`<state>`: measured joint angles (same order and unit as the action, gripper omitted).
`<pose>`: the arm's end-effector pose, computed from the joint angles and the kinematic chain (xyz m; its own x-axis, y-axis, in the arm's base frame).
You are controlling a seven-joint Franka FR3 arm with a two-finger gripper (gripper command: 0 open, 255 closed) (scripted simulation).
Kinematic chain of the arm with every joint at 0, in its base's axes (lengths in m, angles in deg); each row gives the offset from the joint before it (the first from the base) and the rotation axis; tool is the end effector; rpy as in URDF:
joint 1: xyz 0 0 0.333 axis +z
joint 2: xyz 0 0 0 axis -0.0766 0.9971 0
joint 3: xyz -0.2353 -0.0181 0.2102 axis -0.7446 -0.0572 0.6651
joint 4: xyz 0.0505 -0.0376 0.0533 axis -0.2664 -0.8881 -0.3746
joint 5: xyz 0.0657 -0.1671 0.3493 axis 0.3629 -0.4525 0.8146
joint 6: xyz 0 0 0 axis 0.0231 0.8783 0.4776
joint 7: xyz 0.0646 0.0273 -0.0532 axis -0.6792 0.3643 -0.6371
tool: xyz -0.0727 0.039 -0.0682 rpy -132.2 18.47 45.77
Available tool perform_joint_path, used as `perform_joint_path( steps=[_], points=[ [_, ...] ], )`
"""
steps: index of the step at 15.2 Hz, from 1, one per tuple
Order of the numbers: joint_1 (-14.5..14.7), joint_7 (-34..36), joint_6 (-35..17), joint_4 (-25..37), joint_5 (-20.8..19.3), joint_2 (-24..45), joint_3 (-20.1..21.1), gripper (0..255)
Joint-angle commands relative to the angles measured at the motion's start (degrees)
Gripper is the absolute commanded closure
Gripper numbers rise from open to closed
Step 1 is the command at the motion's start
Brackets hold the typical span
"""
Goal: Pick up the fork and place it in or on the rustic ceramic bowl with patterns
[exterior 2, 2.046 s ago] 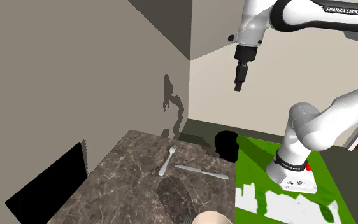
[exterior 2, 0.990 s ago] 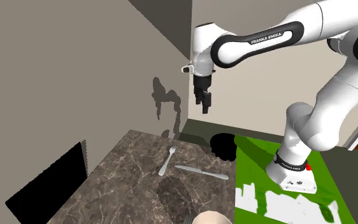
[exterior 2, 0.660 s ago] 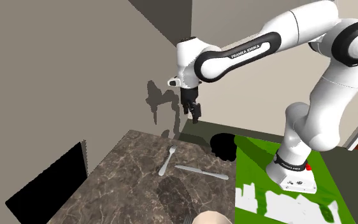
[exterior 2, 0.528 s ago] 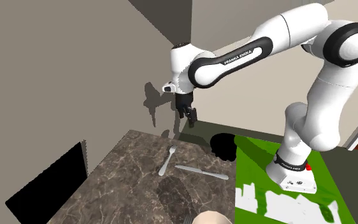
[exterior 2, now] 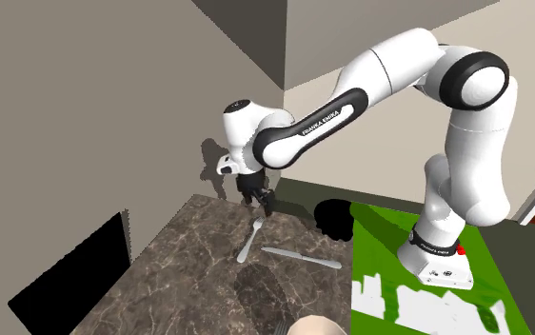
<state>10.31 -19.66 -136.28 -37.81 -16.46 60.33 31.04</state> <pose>0.5661 0.1567 0.3701 0.4422 0.8910 -0.1032 0.8881 -0.4510 -0.0885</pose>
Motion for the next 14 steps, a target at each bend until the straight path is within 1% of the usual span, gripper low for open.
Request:
perform_joint_path(
  steps=[1, 2, 3, 10, 14],
  points=[
    [0.88, -2.12, -1.06, 2.00, -0.92, 3.62, 0.94, 0],
    [1.30, -3.14, -1.42, 3.14, -1.43, 5.39, 1.37, 0],
    [1.31, -3.15, -1.42, 3.15, -1.43, 5.41, 1.37, 0],
    [1.24, -3.00, -6.78, -0.16, -1.66, 7.46, 1.26, 0],
    [1.24, -3.00, -6.78, -0.16, -1.66, 7.46, 1.26, 0]
  ],
)
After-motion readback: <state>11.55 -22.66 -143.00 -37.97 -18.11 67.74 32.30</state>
